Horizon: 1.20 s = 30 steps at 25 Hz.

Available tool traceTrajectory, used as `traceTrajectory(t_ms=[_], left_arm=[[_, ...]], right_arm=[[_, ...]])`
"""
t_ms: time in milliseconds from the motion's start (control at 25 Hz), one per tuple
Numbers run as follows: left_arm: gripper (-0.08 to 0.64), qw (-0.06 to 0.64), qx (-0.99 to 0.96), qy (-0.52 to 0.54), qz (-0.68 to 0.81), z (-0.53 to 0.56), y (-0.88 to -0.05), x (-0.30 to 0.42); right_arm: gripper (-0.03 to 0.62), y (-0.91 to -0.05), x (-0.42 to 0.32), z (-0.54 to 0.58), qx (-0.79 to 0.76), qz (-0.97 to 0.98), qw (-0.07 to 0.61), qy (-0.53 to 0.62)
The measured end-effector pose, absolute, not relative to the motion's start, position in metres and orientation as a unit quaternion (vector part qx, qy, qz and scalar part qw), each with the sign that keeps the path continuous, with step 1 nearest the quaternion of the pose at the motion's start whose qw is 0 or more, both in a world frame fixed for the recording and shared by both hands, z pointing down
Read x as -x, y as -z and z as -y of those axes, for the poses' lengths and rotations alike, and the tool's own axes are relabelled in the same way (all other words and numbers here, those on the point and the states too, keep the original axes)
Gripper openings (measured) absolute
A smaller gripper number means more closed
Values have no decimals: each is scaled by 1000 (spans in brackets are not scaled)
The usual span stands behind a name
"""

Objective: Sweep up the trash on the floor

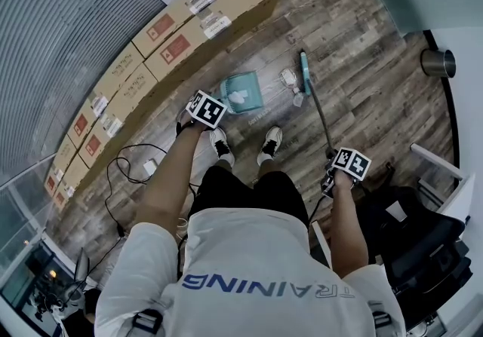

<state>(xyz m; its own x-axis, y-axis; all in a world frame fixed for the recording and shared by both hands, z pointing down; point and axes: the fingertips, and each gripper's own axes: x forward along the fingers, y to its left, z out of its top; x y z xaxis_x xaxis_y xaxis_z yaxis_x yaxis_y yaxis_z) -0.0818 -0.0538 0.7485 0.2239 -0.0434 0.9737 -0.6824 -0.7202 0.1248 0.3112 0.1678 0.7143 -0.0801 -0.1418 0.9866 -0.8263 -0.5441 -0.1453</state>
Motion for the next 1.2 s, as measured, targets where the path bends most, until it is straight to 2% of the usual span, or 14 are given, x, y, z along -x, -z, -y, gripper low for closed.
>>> traceTrajectory(t_ms=[160, 320, 480, 1200], left_arm=[[109, 280, -730, -572, 248, 54, -748, 82], [109, 279, -731, -571, 247, 54, -748, 82], [109, 275, -736, -567, 249, 59, -748, 82], [109, 282, -732, -570, 244, 56, -750, 84]], right_arm=[[107, -725, -351, -173, -655, 349, 291, -604], [107, -749, -358, -182, -653, 318, 298, -620], [107, -767, -329, -177, -639, 319, 279, -642], [107, -767, -209, -152, -557, 418, 310, -648]])
